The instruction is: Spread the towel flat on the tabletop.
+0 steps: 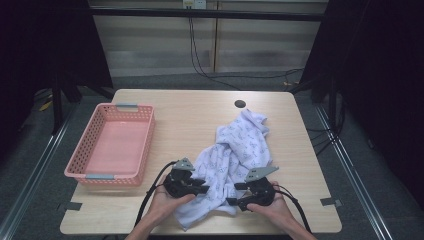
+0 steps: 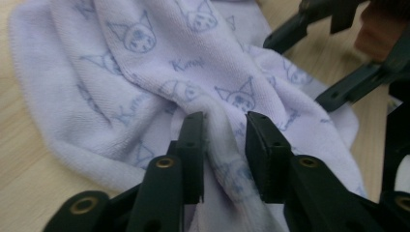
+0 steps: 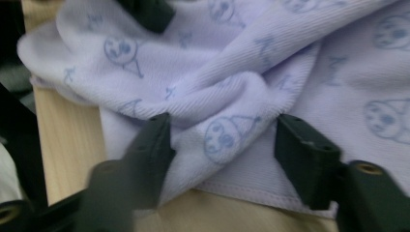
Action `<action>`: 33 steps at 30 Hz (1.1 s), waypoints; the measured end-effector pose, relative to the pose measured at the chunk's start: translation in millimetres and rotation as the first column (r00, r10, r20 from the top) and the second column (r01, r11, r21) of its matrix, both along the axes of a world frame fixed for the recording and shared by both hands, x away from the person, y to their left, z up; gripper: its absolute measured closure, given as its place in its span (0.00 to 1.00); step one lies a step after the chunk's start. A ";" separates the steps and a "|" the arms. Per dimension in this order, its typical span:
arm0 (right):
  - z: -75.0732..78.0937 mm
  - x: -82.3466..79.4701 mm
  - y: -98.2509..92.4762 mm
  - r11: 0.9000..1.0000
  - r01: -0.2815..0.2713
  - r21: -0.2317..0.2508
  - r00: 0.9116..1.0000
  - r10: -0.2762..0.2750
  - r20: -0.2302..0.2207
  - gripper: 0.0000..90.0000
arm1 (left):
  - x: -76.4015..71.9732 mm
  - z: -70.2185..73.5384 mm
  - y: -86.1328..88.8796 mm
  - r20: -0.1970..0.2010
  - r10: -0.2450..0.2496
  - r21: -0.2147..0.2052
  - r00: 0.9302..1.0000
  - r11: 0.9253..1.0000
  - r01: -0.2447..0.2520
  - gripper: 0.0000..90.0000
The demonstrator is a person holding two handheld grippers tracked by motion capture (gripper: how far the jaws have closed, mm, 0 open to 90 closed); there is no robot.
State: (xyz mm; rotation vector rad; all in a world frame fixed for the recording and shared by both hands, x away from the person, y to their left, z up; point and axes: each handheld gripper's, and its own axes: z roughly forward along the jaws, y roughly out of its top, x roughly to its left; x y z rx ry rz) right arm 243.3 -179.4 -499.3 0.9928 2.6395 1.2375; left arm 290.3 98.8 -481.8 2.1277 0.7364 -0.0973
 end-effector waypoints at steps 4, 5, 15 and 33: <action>3.3 4.7 1.4 0.999 0.011 -0.041 0.999 -0.009 0.044 0.93 | 4.5 4.3 19.4 0.016 0.062 -0.027 0.998 0.998 -0.062 0.63; 5.8 8.3 -3.5 0.999 0.033 -0.034 0.998 -0.031 0.053 0.95 | 4.7 4.6 23.1 0.017 0.070 -0.031 0.997 0.997 -0.069 0.63; 38.6 39.6 -84.7 0.960 0.275 0.053 0.949 -0.280 0.143 0.95 | 3.1 -2.8 -3.8 0.048 0.010 0.026 0.999 1.000 -0.011 0.62; 41.0 41.0 -109.7 0.948 0.313 0.059 0.939 -0.318 0.134 0.95 | -4.5 1.7 -12.8 0.136 -0.135 0.107 0.982 0.987 0.121 0.96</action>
